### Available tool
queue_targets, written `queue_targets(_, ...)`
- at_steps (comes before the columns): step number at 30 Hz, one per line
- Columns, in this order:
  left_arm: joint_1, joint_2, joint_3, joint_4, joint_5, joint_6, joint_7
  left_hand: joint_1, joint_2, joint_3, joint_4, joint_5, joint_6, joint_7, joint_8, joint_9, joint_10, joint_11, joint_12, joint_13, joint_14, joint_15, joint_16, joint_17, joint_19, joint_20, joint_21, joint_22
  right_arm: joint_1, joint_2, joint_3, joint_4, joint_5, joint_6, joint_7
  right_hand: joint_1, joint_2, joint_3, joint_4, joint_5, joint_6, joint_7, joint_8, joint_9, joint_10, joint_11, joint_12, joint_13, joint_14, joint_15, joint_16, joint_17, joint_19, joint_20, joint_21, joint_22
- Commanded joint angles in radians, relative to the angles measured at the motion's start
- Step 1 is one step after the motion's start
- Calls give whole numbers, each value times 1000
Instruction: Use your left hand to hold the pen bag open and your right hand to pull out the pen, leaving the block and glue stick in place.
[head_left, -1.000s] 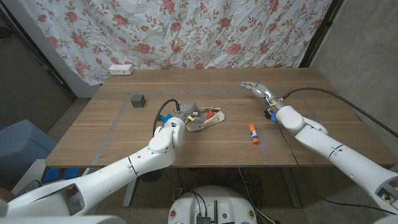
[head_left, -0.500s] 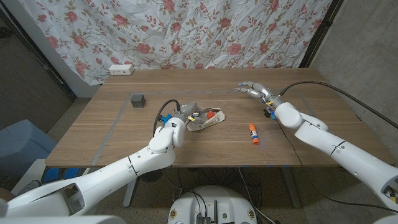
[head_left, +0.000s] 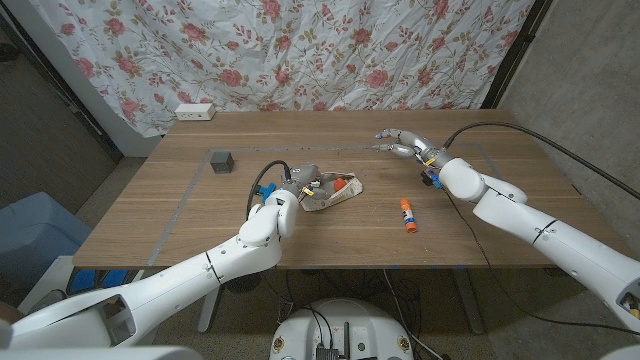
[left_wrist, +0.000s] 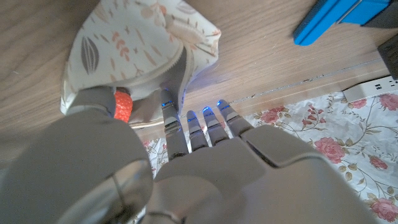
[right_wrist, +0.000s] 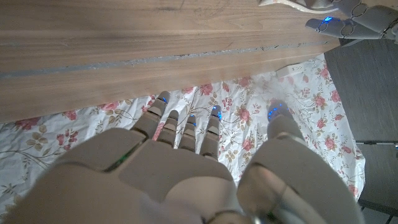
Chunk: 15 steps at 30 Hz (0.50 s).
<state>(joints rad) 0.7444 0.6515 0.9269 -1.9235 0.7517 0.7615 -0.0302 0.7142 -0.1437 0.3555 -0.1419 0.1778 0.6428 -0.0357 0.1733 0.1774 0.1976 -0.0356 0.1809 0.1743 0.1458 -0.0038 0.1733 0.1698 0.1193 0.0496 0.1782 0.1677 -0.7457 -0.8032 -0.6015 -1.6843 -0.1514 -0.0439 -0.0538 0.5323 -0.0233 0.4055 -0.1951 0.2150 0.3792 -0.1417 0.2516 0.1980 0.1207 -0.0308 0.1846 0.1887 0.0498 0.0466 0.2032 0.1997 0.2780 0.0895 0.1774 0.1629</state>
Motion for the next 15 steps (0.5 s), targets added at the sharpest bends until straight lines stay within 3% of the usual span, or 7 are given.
queue_targets(1,12,6,-6,1,-3,-15,17,-12,5,-7,-1,5,-4,-2,4,0,-6,2,3,4,-9,-1,1,2,-13,1,1,3,39,-13,-38,-44,-87,-47,64,40,-2,14,0,6,23,-5,12,6,-7,-2,0,1,-2,1,1,3,-7,-1,6,3)
queue_targets(6,17,8,-7,1,-3,-20,22,-14,5,-8,-2,5,-6,-2,5,0,-9,6,3,4,-14,2,0,2,-19,3,0,3,57,-18,-56,-59,-129,-72,96,70,-18,20,0,3,41,-8,23,8,-10,-3,0,1,-2,4,2,2,-7,0,6,3)
queue_targets(15,29,16,-15,-4,-2,-26,31,-18,4,-10,-3,6,-13,0,4,0,-12,11,3,4,-18,6,1,2,-23,2,0,3,87,-12,-81,-50,-171,-37,138,113,-49,22,3,-9,66,-7,40,12,-3,7,4,1,3,2,4,2,-7,1,6,3)
